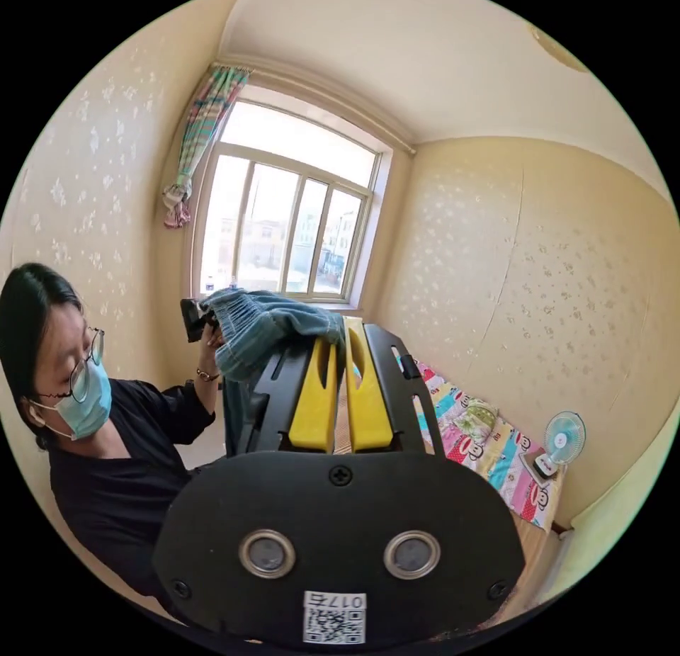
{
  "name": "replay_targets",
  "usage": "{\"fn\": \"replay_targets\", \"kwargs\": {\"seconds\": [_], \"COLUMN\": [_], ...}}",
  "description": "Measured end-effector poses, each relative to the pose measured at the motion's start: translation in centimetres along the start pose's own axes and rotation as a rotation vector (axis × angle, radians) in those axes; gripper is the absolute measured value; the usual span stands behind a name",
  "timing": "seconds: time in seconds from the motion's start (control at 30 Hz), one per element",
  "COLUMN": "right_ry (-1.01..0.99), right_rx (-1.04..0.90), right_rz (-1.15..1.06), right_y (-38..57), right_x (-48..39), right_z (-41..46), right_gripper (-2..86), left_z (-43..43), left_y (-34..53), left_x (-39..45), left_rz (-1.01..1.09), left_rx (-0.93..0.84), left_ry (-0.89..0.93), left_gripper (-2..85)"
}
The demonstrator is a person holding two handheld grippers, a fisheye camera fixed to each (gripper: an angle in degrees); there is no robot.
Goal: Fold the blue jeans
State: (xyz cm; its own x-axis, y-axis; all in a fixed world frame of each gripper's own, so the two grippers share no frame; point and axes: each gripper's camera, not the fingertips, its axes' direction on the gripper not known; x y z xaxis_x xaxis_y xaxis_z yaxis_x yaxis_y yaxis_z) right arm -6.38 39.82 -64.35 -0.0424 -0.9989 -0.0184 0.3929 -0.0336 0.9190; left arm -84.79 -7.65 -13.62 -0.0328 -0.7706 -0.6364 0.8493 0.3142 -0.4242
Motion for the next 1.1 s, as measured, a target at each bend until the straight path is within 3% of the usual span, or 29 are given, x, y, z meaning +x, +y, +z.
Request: {"fn": "replay_targets", "kwargs": {"seconds": [0.2,0.37,0.47,0.53,0.57,0.6,0.67,0.77,0.93,1.03,1.1], "right_ry": [-0.041,0.005,0.168,0.302,0.368,0.402,0.303,0.19,0.105,0.091,0.152], "right_rx": [0.09,-0.069,-0.222,-0.222,-0.203,-0.173,-0.094,-0.159,-0.435,-0.552,-0.635], "right_rz": [0.123,0.359,0.486,0.408,0.425,0.607,0.8,0.772,0.827,0.897,0.9], "right_y": [5.2,8.0,7.0,5.9,6.7,9.2,14.1,22.9,40.1,48.6,52.0], "right_x": [2.7,12.7,23.6,29.5,33.0,36.0,38.1,36.6,29.8,23.1,16.9], "right_z": [2.8,12.6,24.1,30.9,34.3,36.4,39.1,44.1,50.6,52.0,51.6], "right_gripper": [3.1,3.6,4.2,5.3,6.5,7.9,9.4,9.5,9.1,9.0,8.9], "left_z": [4.4,12.1,24.4,36.7,38.9,41.6,43.5,43.5,40.0,37.8,36.1], "left_y": [0.1,3.7,5.3,6.7,7.4,9.3,12.5,19.6,38.0,45.4,48.0], "left_x": [-2.5,-9.8,-18.8,-28.2,-30.6,-34.7,-38.2,-39.1,-36.9,-32.0,-29.5], "left_rz": [0.006,-0.08,-0.15,-0.15,-0.168,-0.245,-0.295,-0.175,-0.142,-0.024,-0.053], "left_rx": [-0.101,-0.254,-0.456,-0.669,-0.712,-0.784,-0.848,-0.942,-1.329,-1.476,-1.508], "left_ry": [-0.048,-0.18,-0.291,-0.428,-0.484,-0.604,-0.568,-0.524,-0.395,-0.467,-0.478], "left_gripper": [-0.3,0.0,1.0,4.8,6.2,7.6,9.4,11.2,11.3,11.7,12.1]}}
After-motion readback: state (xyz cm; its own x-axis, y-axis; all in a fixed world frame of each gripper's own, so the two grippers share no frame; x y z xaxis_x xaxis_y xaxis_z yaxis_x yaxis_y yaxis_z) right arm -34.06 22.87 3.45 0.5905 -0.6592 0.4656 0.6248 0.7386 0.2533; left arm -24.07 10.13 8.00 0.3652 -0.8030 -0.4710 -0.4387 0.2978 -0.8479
